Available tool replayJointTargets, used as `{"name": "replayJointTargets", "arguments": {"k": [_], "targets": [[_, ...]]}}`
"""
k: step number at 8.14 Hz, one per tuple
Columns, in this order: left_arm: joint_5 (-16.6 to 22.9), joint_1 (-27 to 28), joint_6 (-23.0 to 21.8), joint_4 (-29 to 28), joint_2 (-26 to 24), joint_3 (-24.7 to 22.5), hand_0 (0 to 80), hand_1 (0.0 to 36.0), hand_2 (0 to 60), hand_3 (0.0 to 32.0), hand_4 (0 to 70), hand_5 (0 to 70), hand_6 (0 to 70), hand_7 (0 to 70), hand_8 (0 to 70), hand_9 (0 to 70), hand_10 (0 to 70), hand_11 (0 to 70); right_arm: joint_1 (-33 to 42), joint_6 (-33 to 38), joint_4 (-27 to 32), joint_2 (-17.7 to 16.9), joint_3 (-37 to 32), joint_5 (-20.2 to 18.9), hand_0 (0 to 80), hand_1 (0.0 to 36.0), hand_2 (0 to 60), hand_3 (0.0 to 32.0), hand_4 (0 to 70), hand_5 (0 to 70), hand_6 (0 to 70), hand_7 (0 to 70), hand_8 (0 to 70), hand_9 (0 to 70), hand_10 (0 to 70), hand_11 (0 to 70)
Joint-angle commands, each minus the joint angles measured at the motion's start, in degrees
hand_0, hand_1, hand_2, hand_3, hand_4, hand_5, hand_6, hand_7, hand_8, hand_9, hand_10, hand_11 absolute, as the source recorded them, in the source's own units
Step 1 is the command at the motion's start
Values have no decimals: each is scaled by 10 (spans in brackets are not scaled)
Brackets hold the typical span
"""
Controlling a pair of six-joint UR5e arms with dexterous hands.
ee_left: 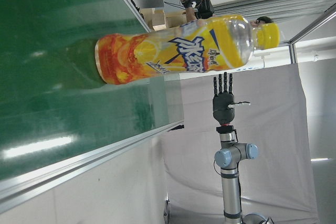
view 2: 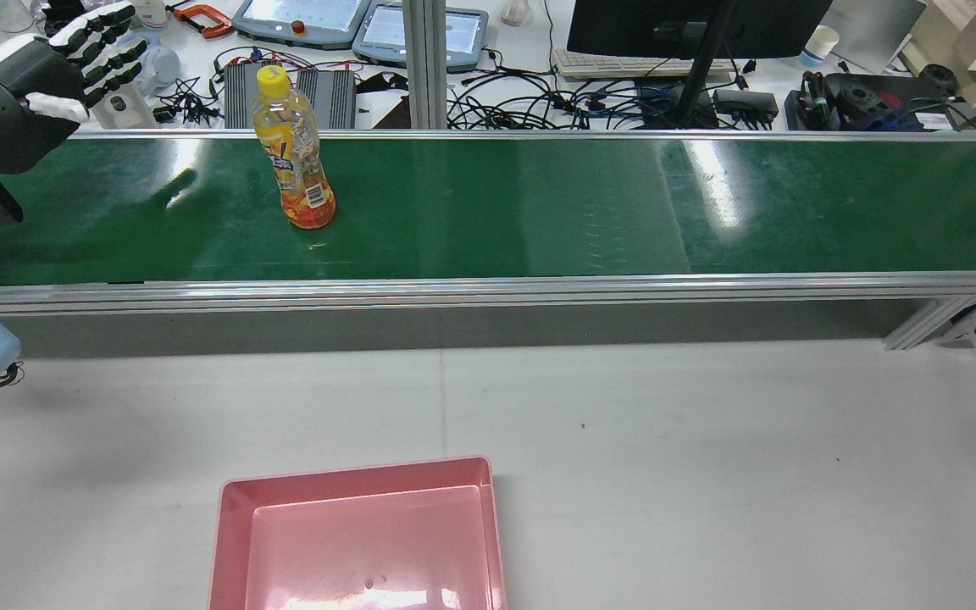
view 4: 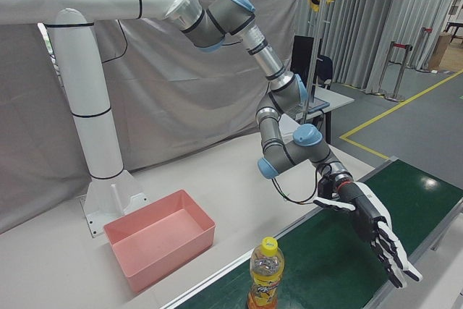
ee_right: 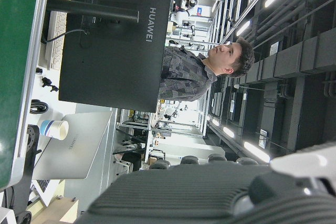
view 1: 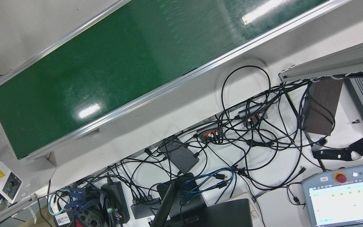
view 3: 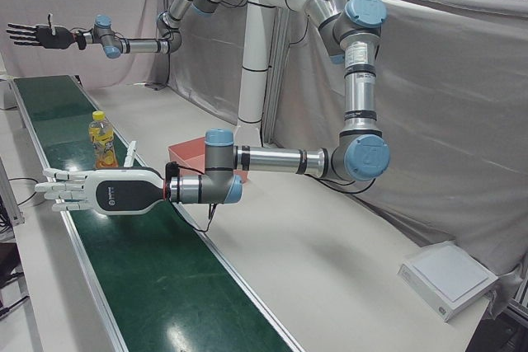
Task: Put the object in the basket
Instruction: 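Move the left hand toward the orange juice bottle on the belt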
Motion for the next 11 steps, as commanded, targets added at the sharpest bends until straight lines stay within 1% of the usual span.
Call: {"name": "replayJointTargets", "arguments": {"k": [1, 3, 4, 5, 6, 7, 9, 10, 11], "targets": [[1, 6, 3, 1, 1, 2, 462, 8, 0, 120, 0, 151, 0, 13, 74, 32, 35, 57, 0, 0, 0, 0, 0, 1, 0, 0, 0, 0, 0, 0, 0, 0, 0, 0, 0, 0], [1, 7, 5, -2, 0, 2, 465, 11, 0, 84, 0, 156, 0, 13, 75, 36, 28, 46, 0, 0, 0, 0, 0, 0, 0, 0, 0, 0, 0, 0, 0, 0, 0, 0, 0, 0], [2, 7, 13, -5, 1, 3, 466, 13, 0, 90, 0, 147, 0, 14, 69, 29, 22, 39, 0, 0, 0, 0, 0, 1, 0, 0, 0, 0, 0, 0, 0, 0, 0, 0, 0, 0], [3, 7, 21, -6, 3, 3, 463, 10, 0, 120, 0, 143, 0, 11, 66, 27, 27, 46, 0, 0, 0, 0, 0, 1, 0, 0, 0, 0, 0, 0, 0, 0, 0, 0, 0, 0], [4, 7, 21, -7, 3, 3, 456, 6, 0, 132, 0, 141, 0, 14, 64, 26, 21, 37, 0, 0, 0, 0, 0, 1, 0, 0, 0, 0, 0, 0, 0, 0, 0, 0, 0, 0], [6, 7, 21, -12, 5, 2, 458, 8, 0, 128, 0, 145, 0, 15, 62, 26, 26, 44, 0, 0, 0, 0, 0, 1, 0, 0, 0, 0, 0, 0, 0, 0, 0, 0, 0, 0], [17, 7, 21, -26, 16, -1, 459, 3, 0, 142, 0, 144, 0, 15, 67, 25, 24, 41, 0, 0, 0, 0, 0, 1, 0, 0, 0, 0, 0, 0, 0, 0, 0, 0, 0, 0], [17, 7, 21, -33, 26, -2, 460, 5, 0, 128, 0, 143, 0, 12, 66, 27, 17, 30, 0, 0, 0, 0, 0, 1, 0, 0, 0, 0, 0, 0, 0, 0, 0, 0, 0, 0], [18, 7, 21, -35, 30, -2, 463, 8, 0, 138, 0, 142, 0, 14, 68, 28, 23, 39, 0, 0, 0, 0, 0, 0, 0, 0, 0, 0, 0, 0, 0, 0, 0, 0, 0, 0]]}}
